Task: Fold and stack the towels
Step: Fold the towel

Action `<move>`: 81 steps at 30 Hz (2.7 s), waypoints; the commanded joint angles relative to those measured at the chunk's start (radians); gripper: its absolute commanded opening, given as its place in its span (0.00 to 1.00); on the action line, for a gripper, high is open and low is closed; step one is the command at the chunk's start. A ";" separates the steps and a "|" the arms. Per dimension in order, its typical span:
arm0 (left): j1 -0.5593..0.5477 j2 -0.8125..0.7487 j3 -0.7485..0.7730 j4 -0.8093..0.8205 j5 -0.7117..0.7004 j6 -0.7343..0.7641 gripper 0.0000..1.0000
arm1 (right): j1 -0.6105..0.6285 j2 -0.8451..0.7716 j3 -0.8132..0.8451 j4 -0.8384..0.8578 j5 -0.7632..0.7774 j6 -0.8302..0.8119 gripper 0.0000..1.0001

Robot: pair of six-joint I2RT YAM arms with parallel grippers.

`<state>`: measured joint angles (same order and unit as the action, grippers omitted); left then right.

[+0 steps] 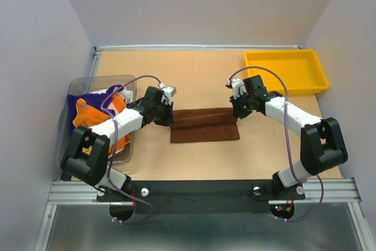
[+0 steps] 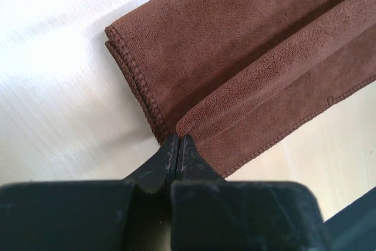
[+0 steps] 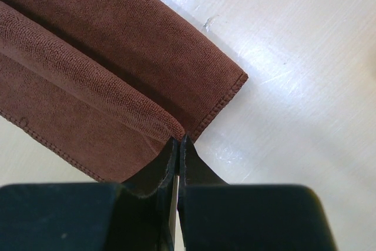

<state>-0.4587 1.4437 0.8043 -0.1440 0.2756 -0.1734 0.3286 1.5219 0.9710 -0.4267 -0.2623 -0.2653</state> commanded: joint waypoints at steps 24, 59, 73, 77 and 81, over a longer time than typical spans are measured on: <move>-0.009 -0.141 -0.020 -0.063 -0.016 -0.089 0.00 | 0.006 -0.121 -0.031 -0.092 0.028 0.072 0.01; -0.089 -0.456 -0.137 0.032 -0.121 -0.397 0.56 | 0.101 -0.220 -0.024 -0.054 0.001 0.423 0.51; -0.169 -0.151 -0.341 0.348 -0.160 -0.544 0.37 | 0.102 -0.186 -0.340 0.169 0.175 0.652 0.46; -0.126 -0.147 -0.369 0.339 -0.202 -0.542 0.36 | 0.093 -0.218 -0.364 0.169 0.219 0.670 0.46; -0.035 -0.180 -0.326 0.252 -0.236 -0.477 0.42 | 0.075 -0.298 -0.324 0.167 0.279 0.663 0.47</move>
<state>-0.5694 1.2987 0.4580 0.1738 0.1253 -0.7029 0.4248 1.3018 0.6197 -0.2863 -0.0834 0.3813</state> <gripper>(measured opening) 0.394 0.462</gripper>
